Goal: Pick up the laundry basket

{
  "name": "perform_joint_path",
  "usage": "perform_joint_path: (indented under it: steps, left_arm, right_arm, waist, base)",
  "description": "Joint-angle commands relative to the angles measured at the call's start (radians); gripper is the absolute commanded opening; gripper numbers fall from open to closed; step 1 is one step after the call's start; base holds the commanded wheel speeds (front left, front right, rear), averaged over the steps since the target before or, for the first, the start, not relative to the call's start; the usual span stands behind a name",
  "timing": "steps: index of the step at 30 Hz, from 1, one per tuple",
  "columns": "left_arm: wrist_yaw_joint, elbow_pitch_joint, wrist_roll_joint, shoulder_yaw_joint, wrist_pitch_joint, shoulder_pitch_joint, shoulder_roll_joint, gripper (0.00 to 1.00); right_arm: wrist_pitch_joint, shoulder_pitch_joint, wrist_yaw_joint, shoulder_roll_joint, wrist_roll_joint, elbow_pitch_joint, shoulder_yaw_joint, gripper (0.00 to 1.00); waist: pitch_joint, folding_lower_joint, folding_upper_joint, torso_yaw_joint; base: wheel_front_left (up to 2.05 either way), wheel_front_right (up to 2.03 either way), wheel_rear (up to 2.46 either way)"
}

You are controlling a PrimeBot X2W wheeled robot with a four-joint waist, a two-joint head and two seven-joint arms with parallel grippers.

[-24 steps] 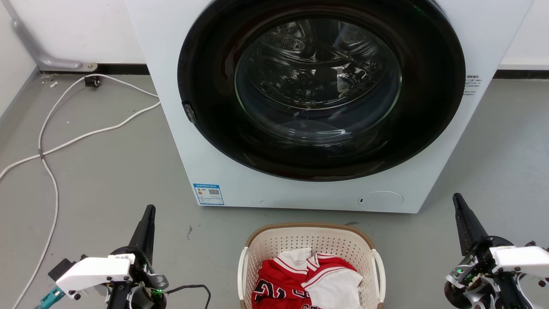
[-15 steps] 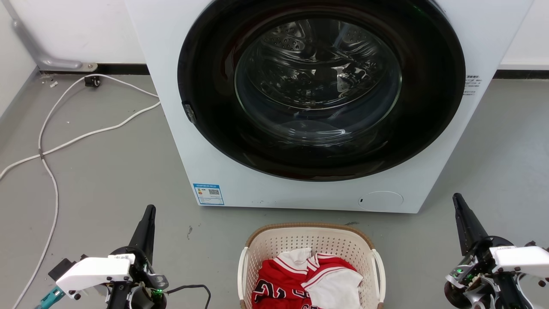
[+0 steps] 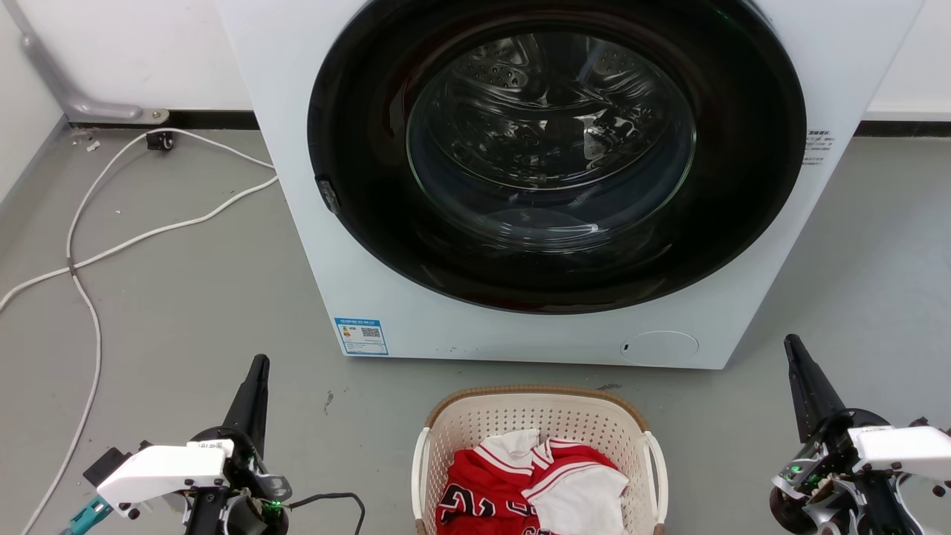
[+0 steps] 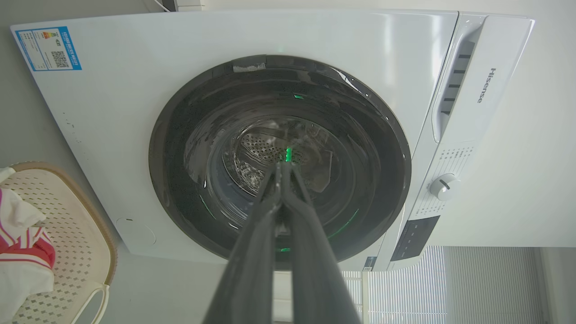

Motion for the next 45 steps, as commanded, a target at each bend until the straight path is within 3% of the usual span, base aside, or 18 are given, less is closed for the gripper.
perform_joint_path:
  steps: [1, 29, 30, 45]
  left_arm:
    - [-0.005, 0.001, 0.004, 0.003, 0.005, -0.01, -0.001, 0.0]
    - [-0.005, 0.001, 0.006, 0.006, 0.005, -0.01, -0.003, 0.0]
    - [0.001, 0.003, 0.003, 0.001, 0.004, 0.002, -0.003, 1.0]
    - [0.001, -0.002, 0.037, -0.01, -0.057, 0.039, -0.007, 1.0]
  right_arm:
    - [0.003, -0.011, 0.0, 0.001, 0.002, 0.001, -0.001, 0.0]
    - [0.002, -0.011, 0.0, 0.001, 0.002, 0.001, 0.0, 0.0]
    - [-0.001, 0.002, 0.0, 0.0, 0.0, 0.002, 0.0, 1.0]
    - [-0.062, 0.039, 0.0, 0.001, -0.051, 0.003, 0.013, 1.0]
  waist:
    - [0.0, 0.0, 0.0, 0.0]
    - [0.0, 0.0, 0.0, 0.0]
    - [0.0, 0.0, 0.0, 0.0]
    - [0.002, 0.0, 0.0, -0.001]
  base:
    - [0.0, 0.0, 0.0]
    - [0.0, 0.0, 0.0]
    - [0.0, 0.0, 0.0]
    - [0.0, 0.0, 0.0]
